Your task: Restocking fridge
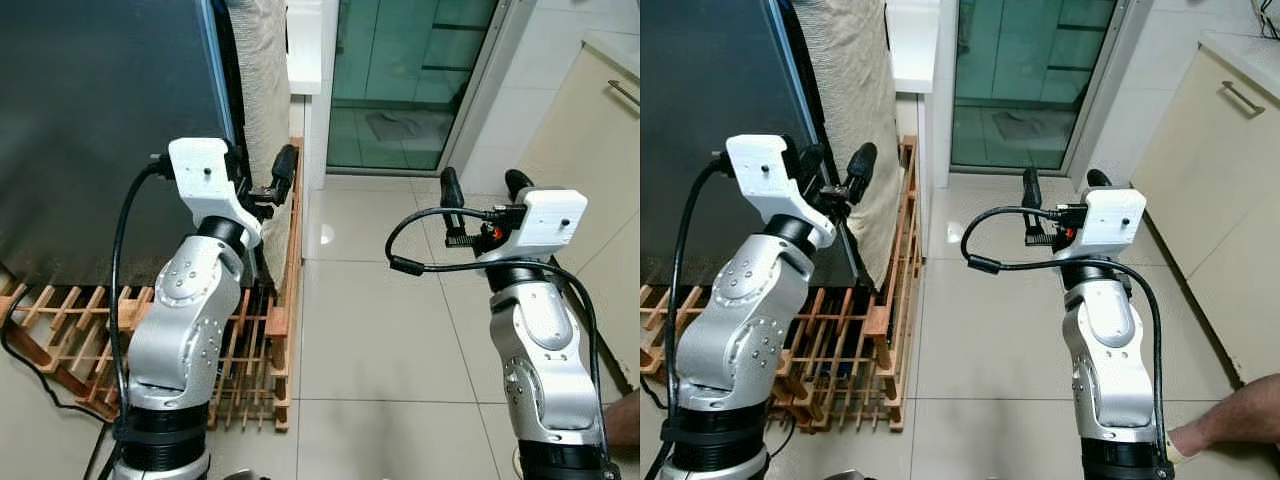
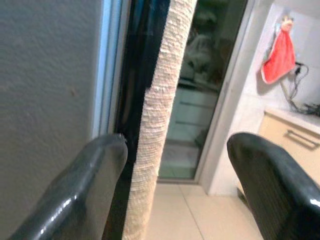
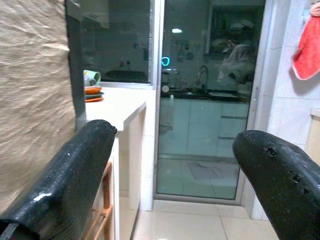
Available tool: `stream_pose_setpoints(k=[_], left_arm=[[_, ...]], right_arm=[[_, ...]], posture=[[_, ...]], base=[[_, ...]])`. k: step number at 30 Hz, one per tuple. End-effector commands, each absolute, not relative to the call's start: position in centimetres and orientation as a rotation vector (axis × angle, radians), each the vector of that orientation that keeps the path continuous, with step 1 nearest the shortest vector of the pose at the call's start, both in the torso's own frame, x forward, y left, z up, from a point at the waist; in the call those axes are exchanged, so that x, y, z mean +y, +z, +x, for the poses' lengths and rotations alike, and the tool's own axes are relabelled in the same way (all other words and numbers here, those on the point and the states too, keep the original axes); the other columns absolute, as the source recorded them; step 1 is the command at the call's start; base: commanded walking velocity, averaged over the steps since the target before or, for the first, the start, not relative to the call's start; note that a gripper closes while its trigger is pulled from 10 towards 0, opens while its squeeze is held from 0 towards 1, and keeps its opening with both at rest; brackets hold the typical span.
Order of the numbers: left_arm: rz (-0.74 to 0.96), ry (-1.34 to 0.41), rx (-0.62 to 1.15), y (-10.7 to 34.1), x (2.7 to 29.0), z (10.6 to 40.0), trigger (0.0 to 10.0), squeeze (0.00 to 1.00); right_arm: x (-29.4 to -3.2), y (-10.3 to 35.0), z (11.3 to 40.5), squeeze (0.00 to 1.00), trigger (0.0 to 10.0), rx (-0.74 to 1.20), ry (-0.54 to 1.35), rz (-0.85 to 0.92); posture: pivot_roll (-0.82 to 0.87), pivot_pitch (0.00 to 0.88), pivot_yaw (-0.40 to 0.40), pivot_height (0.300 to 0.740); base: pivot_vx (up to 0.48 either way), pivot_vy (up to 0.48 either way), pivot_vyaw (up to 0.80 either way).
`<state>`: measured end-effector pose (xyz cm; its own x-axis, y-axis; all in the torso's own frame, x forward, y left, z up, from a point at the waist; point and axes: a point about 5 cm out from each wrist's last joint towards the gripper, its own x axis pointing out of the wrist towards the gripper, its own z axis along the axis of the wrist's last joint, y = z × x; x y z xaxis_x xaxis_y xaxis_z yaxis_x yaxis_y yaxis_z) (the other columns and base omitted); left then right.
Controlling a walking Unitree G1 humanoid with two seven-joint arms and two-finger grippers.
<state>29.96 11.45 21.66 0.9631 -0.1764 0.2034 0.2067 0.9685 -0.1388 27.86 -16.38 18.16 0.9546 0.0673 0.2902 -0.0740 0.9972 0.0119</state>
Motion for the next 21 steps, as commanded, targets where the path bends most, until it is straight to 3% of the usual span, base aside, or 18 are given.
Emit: stream_pose_setpoints(k=[1, 16, 19, 21], left_arm=[[-0.132, -0.124, -0.184, 21.6, 12.2, 30.6, 10.0, 0.00], [-0.181, -0.062, -0.135, 20.8, 11.8, 32.1, 10.0, 0.00], [-0.219, -0.120, -0.127, 20.8, 10.9, 32.2, 10.0, 0.00], [-0.260, -0.319, -0.129, 21.2, 8.2, 32.1, 10.0, 0.00]], right_arm=[[-16.6, 18.2, 27.9, 0.00, 10.0, -0.293, 0.071, 0.014], [-17.1, 18.0, 27.5, 0.00, 10.0, -0.282, 0.054, -0.004], [-17.0, 17.9, 27.4, 0.00, 10.0, -0.280, 0.055, -0.004], [-17.1, 17.8, 27.5, 0.00, 10.0, -0.276, 0.056, -0.006]], posture=[[-0.13, 0.003, -0.007, 0.740], [-0.16, 0.014, -0.004, 0.740], [-0.16, 0.014, -0.004, 0.740], [-0.15, 0.013, -0.011, 0.740]], base=[[0.000, 0.000, 0.00], [0.000, 0.000, 0.00], [0.000, 0.000, 0.00], [0.000, 0.000, 0.00]])
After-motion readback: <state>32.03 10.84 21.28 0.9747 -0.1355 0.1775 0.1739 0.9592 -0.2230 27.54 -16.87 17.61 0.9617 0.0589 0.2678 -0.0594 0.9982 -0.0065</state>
